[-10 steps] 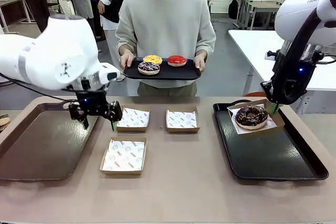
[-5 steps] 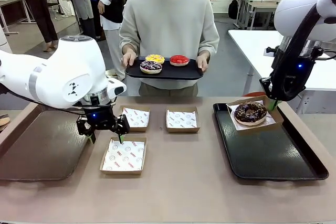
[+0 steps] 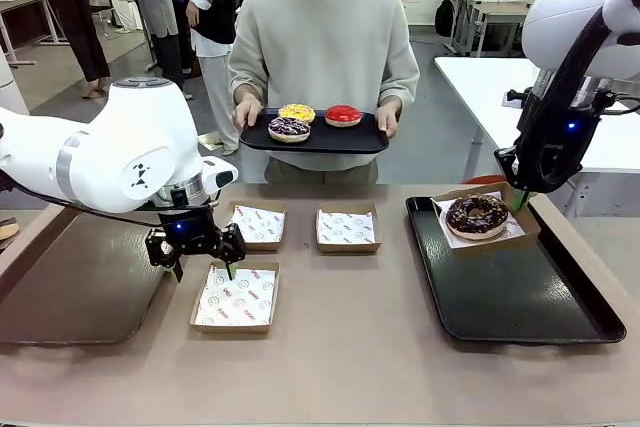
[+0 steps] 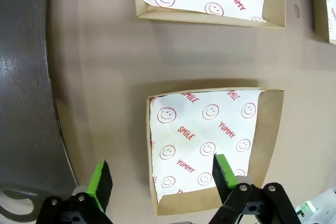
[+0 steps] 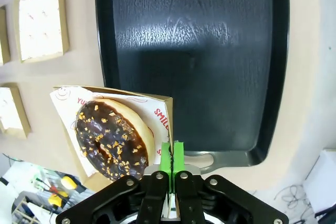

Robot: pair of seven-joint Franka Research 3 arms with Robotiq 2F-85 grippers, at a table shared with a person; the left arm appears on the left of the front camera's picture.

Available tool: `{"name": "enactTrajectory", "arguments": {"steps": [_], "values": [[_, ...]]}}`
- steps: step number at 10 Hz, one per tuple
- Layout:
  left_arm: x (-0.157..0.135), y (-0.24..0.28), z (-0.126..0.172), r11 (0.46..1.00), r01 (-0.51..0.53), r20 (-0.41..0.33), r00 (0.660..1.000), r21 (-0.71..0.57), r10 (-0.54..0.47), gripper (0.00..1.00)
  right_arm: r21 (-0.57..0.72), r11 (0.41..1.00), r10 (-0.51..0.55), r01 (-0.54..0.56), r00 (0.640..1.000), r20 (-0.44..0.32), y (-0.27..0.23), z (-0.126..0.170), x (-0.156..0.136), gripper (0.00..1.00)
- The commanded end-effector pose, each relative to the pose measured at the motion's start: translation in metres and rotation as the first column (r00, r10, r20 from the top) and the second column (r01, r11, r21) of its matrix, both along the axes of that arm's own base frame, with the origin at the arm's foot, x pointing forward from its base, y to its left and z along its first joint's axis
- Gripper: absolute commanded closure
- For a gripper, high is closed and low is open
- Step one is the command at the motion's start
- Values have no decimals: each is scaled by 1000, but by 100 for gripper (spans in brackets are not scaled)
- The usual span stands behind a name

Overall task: Individually package the donuts and arrange them on the tray.
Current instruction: Place the picked Paper togo box on the Handle tray while simultaneously picking up another Paper togo box from the table with the other hand.

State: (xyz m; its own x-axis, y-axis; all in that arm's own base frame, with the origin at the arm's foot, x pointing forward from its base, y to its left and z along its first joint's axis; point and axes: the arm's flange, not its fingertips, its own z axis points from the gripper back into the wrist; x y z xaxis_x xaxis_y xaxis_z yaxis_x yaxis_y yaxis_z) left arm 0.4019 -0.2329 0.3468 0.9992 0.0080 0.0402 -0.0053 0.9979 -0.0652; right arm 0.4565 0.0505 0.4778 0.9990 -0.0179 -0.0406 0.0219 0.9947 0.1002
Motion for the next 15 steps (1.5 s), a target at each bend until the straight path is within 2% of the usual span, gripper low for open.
{"name": "enactTrajectory", "arguments": {"steps": [1,9,12,15], "values": [[0,-2,1,1000,6,9,1000,18,-6,0,2,1000,-4,4,1000,-5,1,3,1,99],[0,0,0,1000,8,4,1000,7,-8,0,0,1000,0,0,1000,0,0,0,0,99],[4,-9,-7,998,-11,-15,1000,55,12,0,0,1000,-12,12,1000,14,-13,-14,-21,99],[8,-15,-17,996,-36,-23,999,76,38,0,26,1000,-18,18,1000,-14,-20,-34,-34,99]]}}
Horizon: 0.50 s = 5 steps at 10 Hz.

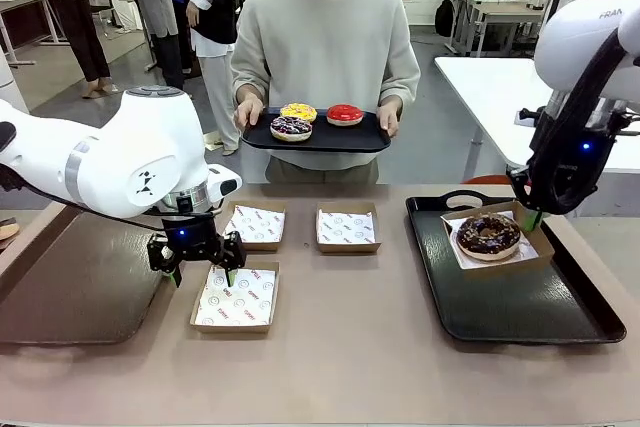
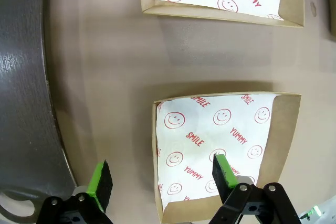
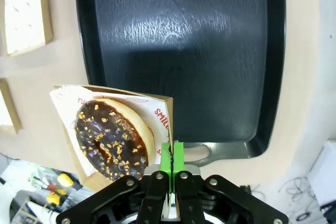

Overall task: Individually package the donuts and arrange them on the tray.
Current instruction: Place the picked Paper togo box on the Handle tray while simultaneously picking up another Paper togo box from the table with the other hand.

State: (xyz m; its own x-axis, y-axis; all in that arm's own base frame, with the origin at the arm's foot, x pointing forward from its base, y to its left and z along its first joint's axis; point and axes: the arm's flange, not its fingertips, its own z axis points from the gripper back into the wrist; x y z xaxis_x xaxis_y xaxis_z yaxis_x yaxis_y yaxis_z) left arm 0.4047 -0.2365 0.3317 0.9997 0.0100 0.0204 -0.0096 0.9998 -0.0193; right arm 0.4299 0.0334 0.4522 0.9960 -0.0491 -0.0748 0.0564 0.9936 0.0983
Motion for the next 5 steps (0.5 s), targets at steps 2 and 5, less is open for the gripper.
{"name": "enactTrajectory", "arguments": {"steps": [2,5], "values": [[9,-13,-9,998,-42,-16,999,37,42,0,31,999,28,-28,1000,2,-1,-26,-12,99],[11,-11,-13,998,-42,-24,999,39,43,0,43,999,29,-29,1000,0,1,-41,-13,99]]}}
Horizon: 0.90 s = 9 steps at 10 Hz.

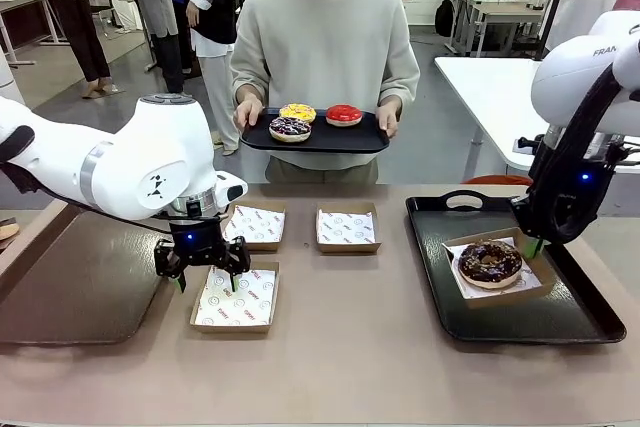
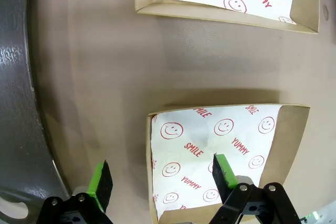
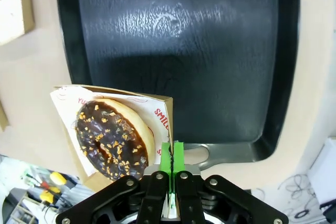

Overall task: Individually package the donuts and arrange them on the tray.
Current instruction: Place the picked Paper togo box on the Handle tray while simultaneously picking up another Paper togo box from the table with the other hand.

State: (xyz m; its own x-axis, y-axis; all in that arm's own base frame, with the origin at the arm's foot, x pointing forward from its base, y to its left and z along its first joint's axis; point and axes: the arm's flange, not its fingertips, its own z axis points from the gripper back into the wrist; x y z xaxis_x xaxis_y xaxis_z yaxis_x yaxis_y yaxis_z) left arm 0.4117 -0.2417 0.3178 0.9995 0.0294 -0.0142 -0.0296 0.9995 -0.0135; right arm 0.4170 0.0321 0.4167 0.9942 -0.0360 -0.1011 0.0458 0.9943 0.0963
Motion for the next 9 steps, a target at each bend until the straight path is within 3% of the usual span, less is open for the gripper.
{"name": "enactTrajectory", "arguments": {"steps": [1,9], "values": [[3,-6,2,999,-19,14,1000,33,19,0,51,999,15,-16,999,29,5,-9,1,99],[-2,3,8,1000,-11,19,1000,14,10,0,9,1000,-1,1,1000,13,16,-53,12,99]]}}
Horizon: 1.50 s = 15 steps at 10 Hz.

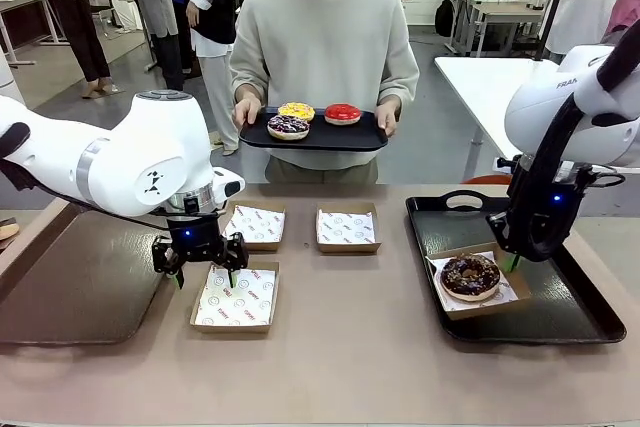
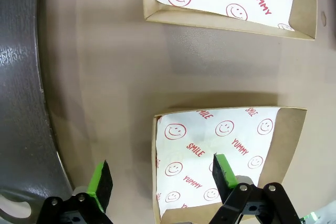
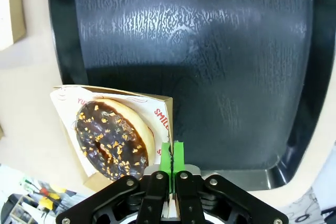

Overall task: Individually package the donuts and arrange them on the tray.
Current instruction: Place the picked Paper togo box on the Handle tray while simultaneously picking up another Paper togo box from the table with the other hand.

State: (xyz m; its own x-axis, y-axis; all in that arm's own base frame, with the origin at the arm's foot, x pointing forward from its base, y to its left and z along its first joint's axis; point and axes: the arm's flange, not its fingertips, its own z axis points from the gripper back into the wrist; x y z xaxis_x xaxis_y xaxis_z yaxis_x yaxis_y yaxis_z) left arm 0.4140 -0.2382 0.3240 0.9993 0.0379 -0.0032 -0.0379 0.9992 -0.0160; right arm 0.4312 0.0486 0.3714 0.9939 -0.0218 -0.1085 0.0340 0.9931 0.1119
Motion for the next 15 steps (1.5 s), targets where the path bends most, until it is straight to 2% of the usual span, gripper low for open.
{"name": "enactTrajectory", "arguments": {"steps": [1,11,12,13,14,15], "values": [[-5,0,2,1000,0,7,1000,17,0,0,-12,1000,-16,16,1000,24,-1,-9,-2,99],[-1,2,-4,1000,-19,-18,1000,21,20,0,-26,1000,-12,13,1000,21,-10,-16,-1,99],[0,2,-5,1000,-18,-23,1000,12,19,60,-21,1000,-3,4,1000,20,-11,-16,-1,48],[1,2,-6,1000,-18,-28,999,11,18,60,-21,1000,-1,1,1000,19,-11,-16,-1,39],[1,2,-6,1000,-20,-29,999,13,21,100,-24,1000,-3,3,1000,16,-11,-16,-1,0],[1,2,-6,1000,-17,-31,999,15,17,62,-24,1000,-5,5,1000,13,-12,-16,-2,0]]}}
